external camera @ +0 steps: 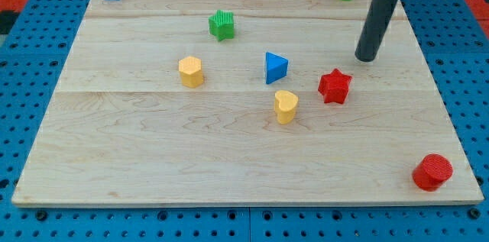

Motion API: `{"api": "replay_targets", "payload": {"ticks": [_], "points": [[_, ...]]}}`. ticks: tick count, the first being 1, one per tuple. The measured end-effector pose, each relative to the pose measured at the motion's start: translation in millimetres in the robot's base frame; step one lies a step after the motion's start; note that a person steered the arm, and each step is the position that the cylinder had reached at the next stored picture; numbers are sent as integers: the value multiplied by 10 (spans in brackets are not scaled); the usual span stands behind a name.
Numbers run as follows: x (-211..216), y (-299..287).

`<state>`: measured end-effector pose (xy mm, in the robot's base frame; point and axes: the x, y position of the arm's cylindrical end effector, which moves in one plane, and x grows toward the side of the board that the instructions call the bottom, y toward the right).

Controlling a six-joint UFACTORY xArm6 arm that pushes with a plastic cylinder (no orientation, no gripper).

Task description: Move your arm towards red star

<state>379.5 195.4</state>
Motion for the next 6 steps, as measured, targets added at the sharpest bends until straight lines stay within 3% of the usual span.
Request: {"api": "replay_targets", "payload": {"ticks": [3, 6], "points": [[448, -12], [462, -362]]}}
